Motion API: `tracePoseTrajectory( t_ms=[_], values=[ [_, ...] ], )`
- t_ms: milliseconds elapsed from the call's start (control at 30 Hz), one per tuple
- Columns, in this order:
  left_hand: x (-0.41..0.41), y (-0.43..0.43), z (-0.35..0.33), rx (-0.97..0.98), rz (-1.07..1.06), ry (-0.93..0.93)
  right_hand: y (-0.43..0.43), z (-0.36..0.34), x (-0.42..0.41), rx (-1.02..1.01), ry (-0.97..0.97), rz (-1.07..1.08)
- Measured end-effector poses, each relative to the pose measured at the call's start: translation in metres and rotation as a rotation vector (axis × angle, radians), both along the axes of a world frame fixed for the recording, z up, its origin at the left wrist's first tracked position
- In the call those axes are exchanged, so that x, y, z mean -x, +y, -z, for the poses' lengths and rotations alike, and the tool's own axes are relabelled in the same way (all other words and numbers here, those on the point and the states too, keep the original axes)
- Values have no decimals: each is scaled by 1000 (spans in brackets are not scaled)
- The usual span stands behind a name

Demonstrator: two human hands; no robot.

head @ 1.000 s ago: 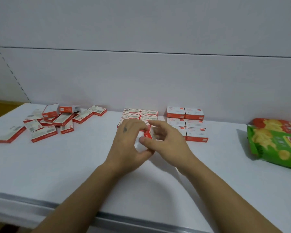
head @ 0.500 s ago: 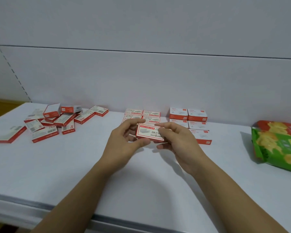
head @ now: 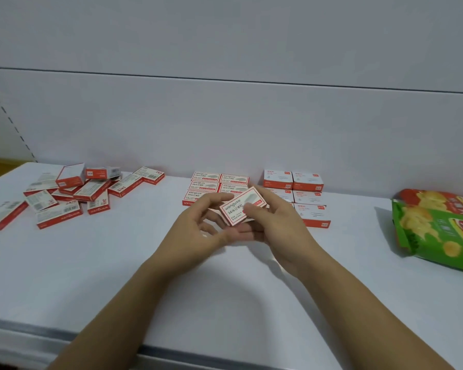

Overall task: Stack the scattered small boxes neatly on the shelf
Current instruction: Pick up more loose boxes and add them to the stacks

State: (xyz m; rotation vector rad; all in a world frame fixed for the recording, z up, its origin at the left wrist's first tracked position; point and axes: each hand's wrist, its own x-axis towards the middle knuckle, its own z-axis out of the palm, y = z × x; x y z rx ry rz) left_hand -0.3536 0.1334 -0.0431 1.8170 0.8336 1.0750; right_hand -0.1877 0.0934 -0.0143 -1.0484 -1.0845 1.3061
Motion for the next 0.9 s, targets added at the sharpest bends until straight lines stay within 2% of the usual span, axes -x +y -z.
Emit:
tracePoseTrajectory(
  t_ms=[100,167,367,533,600,733,900],
  values=[
    [-5,-1,8,-108,-110,177,2,6,4,88,29,19],
    [-5,1,12,-166,-175,209,2,10,7,123,-12,42],
    [4,8,11,-202,-259,284,0,10,6,22,-297,72],
    [16,20,12,-263,-292,601,3,15,6,45,-504,64],
    [21,25,11,-281,-304,681,6,16,6,-12,-680,39],
    [42,39,4,-266,-347,742,18,8,6,-95,-913,67],
    [62,62,2,-152,-382,791,35,-12,5,-159,-994,137]
  ],
)
